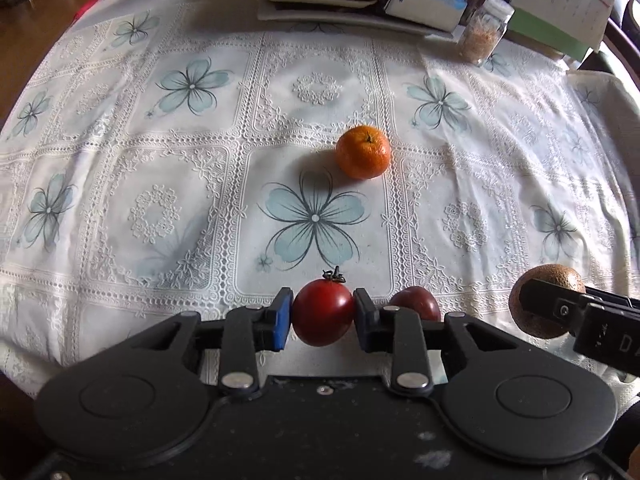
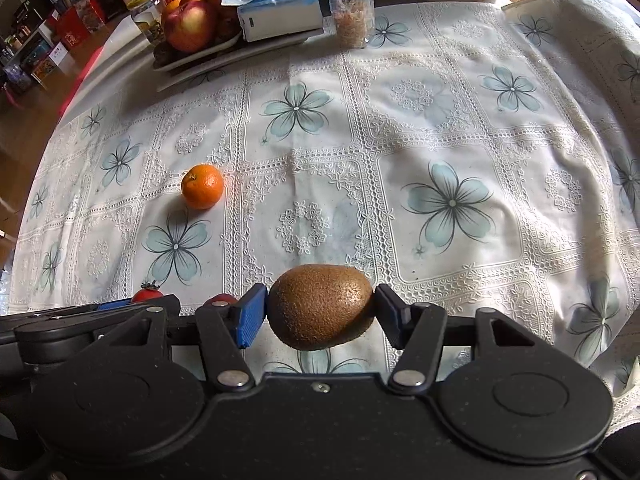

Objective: Organize fruits
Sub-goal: 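Close the left tool on the red tomato, then carry the tomato and kiwi in both tools over the gold tray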

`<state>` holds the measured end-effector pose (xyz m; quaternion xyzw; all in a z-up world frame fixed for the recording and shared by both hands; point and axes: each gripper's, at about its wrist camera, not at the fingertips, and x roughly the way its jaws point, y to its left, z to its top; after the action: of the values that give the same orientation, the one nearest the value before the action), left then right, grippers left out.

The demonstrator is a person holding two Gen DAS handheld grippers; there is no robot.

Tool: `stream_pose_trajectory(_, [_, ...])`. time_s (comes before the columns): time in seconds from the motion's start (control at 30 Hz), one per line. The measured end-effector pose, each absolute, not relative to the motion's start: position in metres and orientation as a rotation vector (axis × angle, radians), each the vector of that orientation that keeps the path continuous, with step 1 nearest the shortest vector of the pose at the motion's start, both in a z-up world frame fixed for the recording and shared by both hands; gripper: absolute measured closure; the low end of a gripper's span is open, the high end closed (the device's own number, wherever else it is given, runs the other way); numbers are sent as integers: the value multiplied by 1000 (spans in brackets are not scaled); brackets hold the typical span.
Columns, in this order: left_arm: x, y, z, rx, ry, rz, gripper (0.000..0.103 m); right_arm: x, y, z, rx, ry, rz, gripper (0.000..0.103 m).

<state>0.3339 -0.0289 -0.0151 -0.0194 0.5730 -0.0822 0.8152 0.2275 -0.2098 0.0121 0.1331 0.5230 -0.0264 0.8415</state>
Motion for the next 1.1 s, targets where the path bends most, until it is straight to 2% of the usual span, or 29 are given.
stream_pose_trajectory(0.4, [226, -19, 19, 0, 1035, -204, 72, 147, -218, 28, 320, 996, -43, 41])
stream_pose_trajectory(1.1, [97, -31, 3, 18, 1009, -290, 72, 21, -215, 27, 345, 878, -66, 40])
